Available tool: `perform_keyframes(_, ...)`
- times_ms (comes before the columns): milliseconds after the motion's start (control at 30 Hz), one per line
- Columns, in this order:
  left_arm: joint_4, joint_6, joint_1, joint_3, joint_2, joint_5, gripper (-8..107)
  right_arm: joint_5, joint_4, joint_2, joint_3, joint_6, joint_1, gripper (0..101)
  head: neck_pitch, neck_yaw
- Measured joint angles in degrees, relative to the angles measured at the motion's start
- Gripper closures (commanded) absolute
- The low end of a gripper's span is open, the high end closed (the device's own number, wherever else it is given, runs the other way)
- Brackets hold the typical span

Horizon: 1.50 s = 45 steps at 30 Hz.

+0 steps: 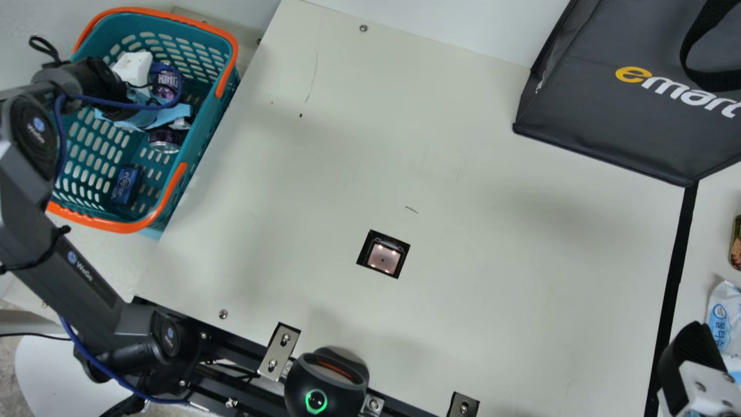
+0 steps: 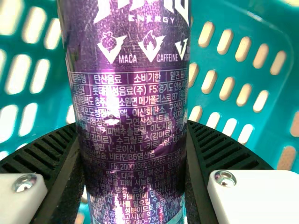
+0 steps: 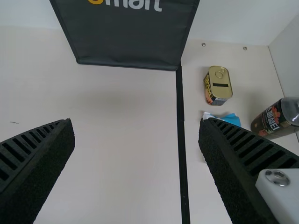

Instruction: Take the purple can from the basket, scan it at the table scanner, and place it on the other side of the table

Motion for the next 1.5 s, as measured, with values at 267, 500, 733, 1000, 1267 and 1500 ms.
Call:
perform_keyframes(267,-2.3,0.8,1.2,8.1,-10.6,-4.8,107,0.0,0.0,0.0,0.0,0.0,0.0,6,0.0,0.0)
perform_keyframes(500,-3.7,0.0,1.8,12.7,-20.0,-6.7,107,0.0,0.0,0.0,0.0,0.0,0.0,6,0.0,0.1)
perform_keyframes(733,-4.5,-1.3,2.0,12.1,-28.8,-5.0,107,0.0,0.0,0.0,0.0,0.0,0.0,6,0.1,0.0)
perform_keyframes(1000,-4.6,-3.1,0.8,8.7,-37.2,-2.2,107,-0.1,0.0,0.0,0.0,0.0,0.0,6,0.0,0.0)
perform_keyframes(1267,-4.1,-5.5,-2.6,5.8,-43.1,-0.8,107,-0.1,0.0,0.0,0.0,0.0,0.0,6,0.0,0.0)
perform_keyframes(1500,-1.7,-9.4,-7.6,4.7,-47.0,0.2,107,-0.1,0.0,0.0,0.0,0.0,0.0,6,0.1,0.0)
